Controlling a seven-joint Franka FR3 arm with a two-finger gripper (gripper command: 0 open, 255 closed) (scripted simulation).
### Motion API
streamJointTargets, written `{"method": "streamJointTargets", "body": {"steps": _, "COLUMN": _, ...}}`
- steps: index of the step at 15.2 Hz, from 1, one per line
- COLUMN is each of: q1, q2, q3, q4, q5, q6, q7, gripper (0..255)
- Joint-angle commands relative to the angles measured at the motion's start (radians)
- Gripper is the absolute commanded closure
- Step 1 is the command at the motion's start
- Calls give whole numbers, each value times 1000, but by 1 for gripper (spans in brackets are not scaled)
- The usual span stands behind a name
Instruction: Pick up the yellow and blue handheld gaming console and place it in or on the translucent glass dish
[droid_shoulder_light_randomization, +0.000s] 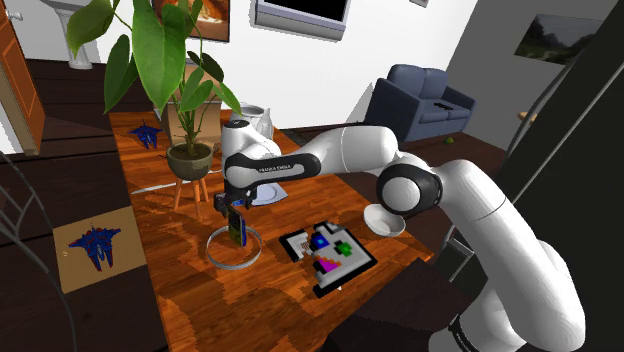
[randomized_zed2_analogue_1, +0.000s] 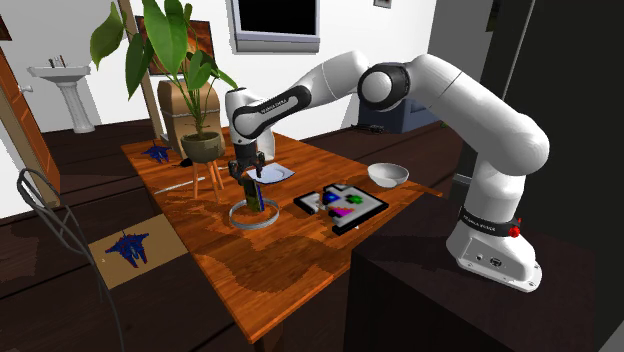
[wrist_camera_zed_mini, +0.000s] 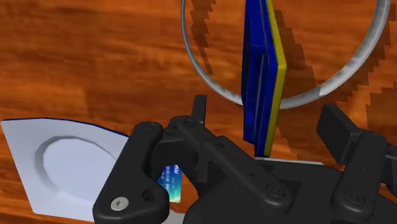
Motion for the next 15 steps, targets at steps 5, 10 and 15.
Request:
{"method": "streamJointTargets", "body": {"steps": 5, "q1": 0, "q2": -36, "q3": 5, "q4": 4, "q5": 5, "q6": -40, "q7": -2, "gripper": 0}}
{"method": "streamJointTargets", "body": {"steps": 10, "q1": 1, "q2": -63, "q3": 8, "q4": 16, "q5": 9, "q6": -79, "q7": -5, "gripper": 0}}
{"method": "streamJointTargets", "body": {"steps": 15, "q1": 1, "q2": -63, "q3": 8, "q4": 16, "q5": 9, "q6": -79, "q7": -5, "gripper": 0}}
